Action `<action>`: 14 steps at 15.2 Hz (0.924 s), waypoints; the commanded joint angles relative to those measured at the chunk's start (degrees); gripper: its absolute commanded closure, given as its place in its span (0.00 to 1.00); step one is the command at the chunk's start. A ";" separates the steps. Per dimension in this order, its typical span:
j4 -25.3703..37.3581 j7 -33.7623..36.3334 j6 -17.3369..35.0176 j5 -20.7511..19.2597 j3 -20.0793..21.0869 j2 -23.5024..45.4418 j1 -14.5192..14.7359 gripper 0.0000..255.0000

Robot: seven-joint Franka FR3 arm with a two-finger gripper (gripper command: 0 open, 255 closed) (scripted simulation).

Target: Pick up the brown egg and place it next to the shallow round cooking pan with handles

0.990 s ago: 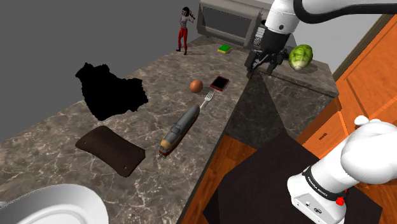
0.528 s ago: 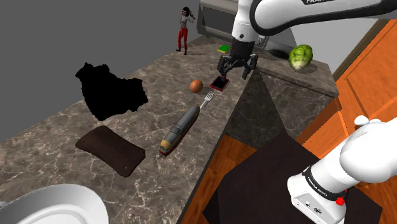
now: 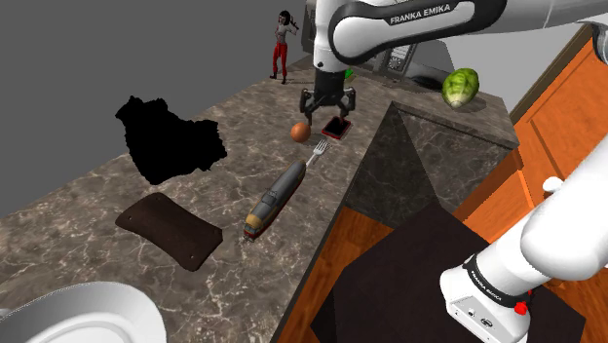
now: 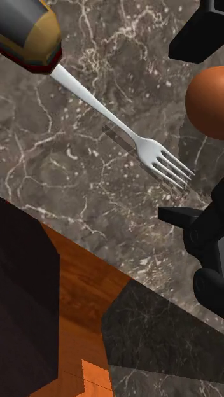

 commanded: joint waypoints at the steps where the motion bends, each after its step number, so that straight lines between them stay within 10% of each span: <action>1: 4.65 3.42 -0.53 -1.97 -0.32 5.19 0.62 0.00; 9: 27.04 12.75 -6.12 -6.96 -3.49 25.16 4.95 0.00; 14: 23.71 13.07 -2.50 -7.27 -3.74 25.49 4.54 0.00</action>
